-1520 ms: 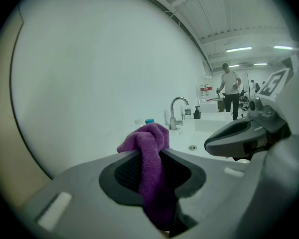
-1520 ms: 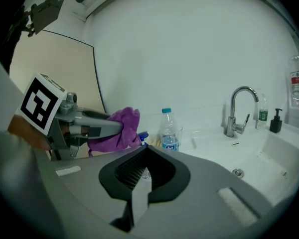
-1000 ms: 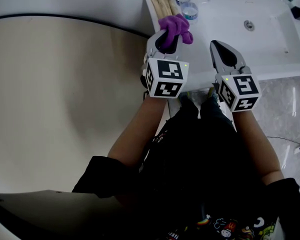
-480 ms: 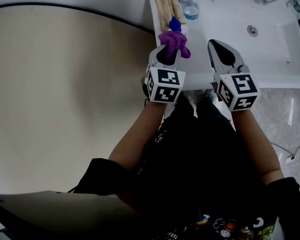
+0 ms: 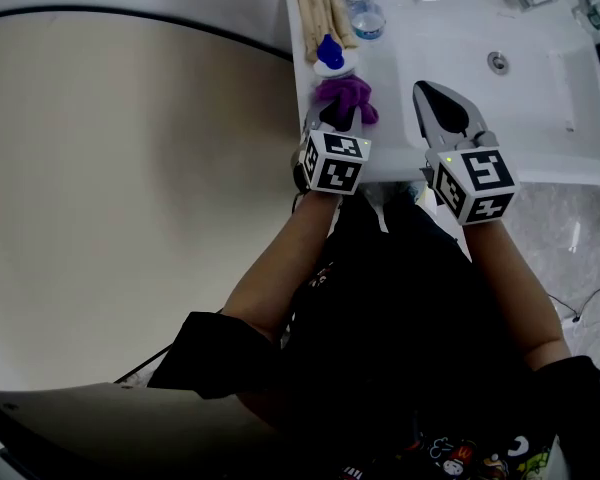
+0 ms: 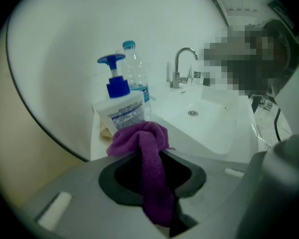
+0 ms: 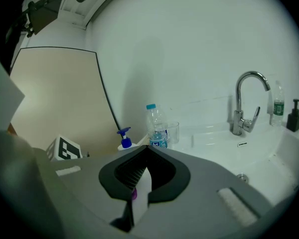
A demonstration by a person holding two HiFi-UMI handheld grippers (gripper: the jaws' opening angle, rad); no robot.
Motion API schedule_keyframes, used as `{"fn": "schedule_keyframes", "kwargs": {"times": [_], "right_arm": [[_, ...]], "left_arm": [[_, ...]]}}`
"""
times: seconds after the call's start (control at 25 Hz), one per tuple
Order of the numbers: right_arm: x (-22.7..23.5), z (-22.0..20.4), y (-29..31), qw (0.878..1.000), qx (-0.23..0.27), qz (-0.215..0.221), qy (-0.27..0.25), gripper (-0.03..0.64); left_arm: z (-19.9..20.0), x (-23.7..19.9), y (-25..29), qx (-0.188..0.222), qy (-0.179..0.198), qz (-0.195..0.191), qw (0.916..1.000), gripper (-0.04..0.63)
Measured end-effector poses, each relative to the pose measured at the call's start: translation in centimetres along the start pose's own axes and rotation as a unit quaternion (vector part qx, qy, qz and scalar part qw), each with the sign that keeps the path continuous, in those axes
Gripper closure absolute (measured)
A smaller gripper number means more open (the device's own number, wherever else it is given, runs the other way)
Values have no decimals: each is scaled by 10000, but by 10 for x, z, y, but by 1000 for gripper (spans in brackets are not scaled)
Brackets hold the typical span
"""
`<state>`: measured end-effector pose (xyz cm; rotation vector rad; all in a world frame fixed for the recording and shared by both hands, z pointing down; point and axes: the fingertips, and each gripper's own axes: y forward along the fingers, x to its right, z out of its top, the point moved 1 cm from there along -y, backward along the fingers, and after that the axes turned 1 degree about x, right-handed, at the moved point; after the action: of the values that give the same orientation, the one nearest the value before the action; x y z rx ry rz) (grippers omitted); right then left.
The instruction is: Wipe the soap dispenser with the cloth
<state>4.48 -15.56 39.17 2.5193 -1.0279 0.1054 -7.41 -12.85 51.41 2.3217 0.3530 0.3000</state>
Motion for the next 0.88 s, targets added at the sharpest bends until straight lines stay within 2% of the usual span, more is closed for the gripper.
{"fn": "schedule_keyframes", "kwargs": {"times": [0.12,0.24,0.4,0.64,0.72,0.88], "right_arm": [[6,-3,2,10000,-61,68,-38,595],[10,-5,3,9998,-88,156,-70,595],[14,0,-1,9997,-63,222,-74,595],[23,17,-9,9994,125,314,-112,595],[27,18,-13,9994,137,306,-117,594],[35,16,-18,9995,75,283,-115,594]], "left_arm": [[-5,-1,13,-90,-209,80,9997,488],[9,4,9,49,-355,74,9993,488],[51,21,-16,549,-437,-33,9975,488],[125,25,-39,1310,-391,91,9906,488],[131,23,-32,1335,-410,148,9901,488],[118,16,-7,1098,-677,243,9914,488]]}}
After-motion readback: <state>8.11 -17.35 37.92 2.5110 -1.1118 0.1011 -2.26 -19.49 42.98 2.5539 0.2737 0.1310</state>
